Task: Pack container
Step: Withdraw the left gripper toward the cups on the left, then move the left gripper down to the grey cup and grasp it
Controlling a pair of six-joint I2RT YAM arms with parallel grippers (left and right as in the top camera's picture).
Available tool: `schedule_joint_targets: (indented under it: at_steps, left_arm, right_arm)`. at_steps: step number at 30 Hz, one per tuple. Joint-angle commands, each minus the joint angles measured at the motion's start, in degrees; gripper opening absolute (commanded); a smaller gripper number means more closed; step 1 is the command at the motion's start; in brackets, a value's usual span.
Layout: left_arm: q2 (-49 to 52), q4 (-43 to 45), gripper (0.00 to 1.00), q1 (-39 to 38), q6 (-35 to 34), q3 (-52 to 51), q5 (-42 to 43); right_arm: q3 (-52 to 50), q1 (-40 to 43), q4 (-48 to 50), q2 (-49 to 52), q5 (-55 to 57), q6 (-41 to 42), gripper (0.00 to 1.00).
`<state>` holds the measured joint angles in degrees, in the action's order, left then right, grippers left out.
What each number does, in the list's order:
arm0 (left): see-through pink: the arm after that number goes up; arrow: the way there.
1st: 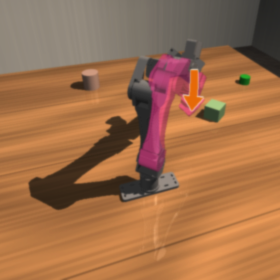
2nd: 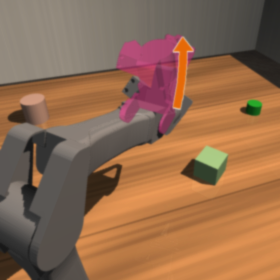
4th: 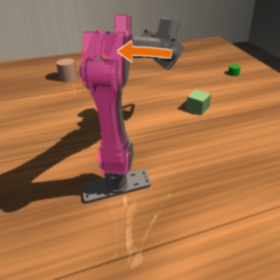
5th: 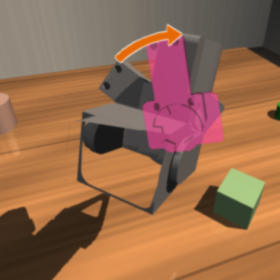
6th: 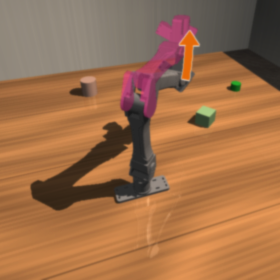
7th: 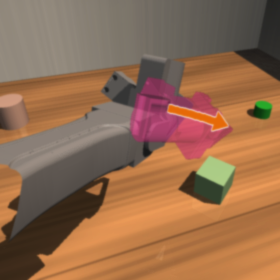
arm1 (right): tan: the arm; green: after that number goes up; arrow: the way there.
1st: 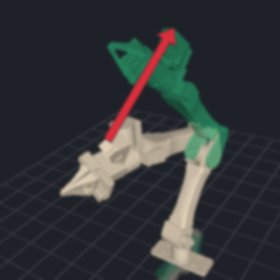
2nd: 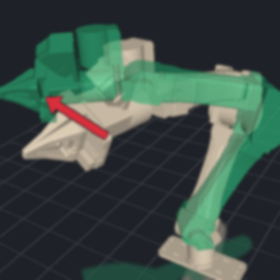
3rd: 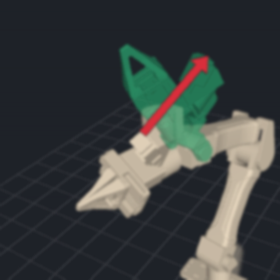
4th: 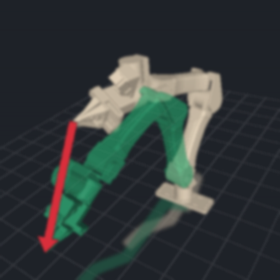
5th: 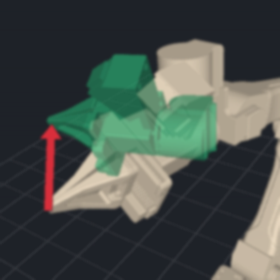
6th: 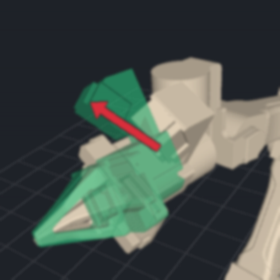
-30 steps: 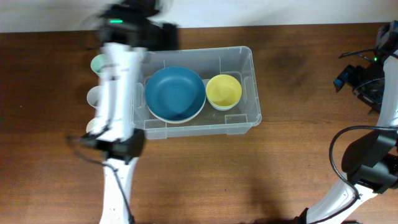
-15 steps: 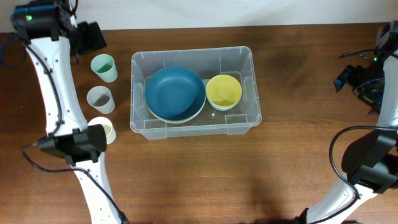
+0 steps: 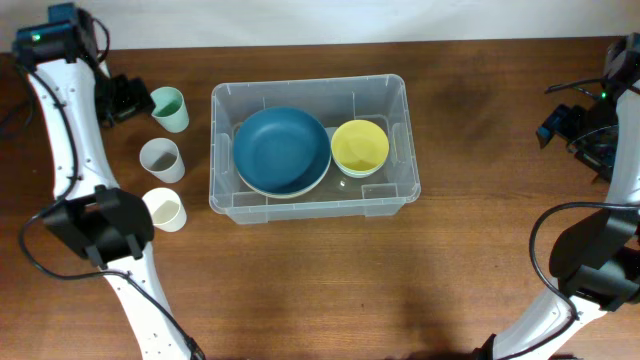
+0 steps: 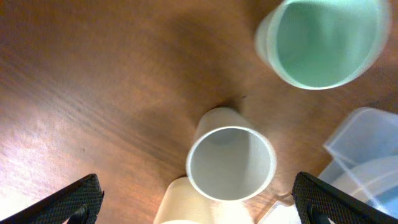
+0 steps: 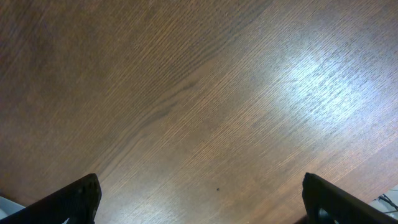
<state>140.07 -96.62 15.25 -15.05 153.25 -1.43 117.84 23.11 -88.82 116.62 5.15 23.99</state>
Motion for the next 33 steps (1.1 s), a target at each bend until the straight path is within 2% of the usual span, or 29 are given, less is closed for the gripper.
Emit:
schedule_joint_targets:
  at_steps: [1,8,14,26,33]
  left_arm:
    - [-0.52,-0.11,1.0,2.29,-0.52,-3.98,3.06]
    - [-0.5,-0.02,0.99,3.72,0.83,-10.4,3.21]
    - [-0.5,1.01,0.99,3.52,1.95,-10.73,3.19]
    - [-0.46,3.89,0.99,2.12,10.93,-11.63,3.82]
    - [-0.44,6.62,0.99,0.42,11.04,-16.15,3.82]
  right_arm:
    - [-0.22,0.15,-0.02,0.11,0.92,0.48,0.99]
    - [-0.22,0.15,-0.04,0.11,0.92,0.48,0.99]
    - [-0.22,0.15,-0.02,0.11,0.92,0.48,0.99]
    - [-0.22,0.15,-0.02,0.11,0.92,0.48,0.99]
    - [-0.22,0.15,-0.02,0.11,0.92,0.48,0.99]
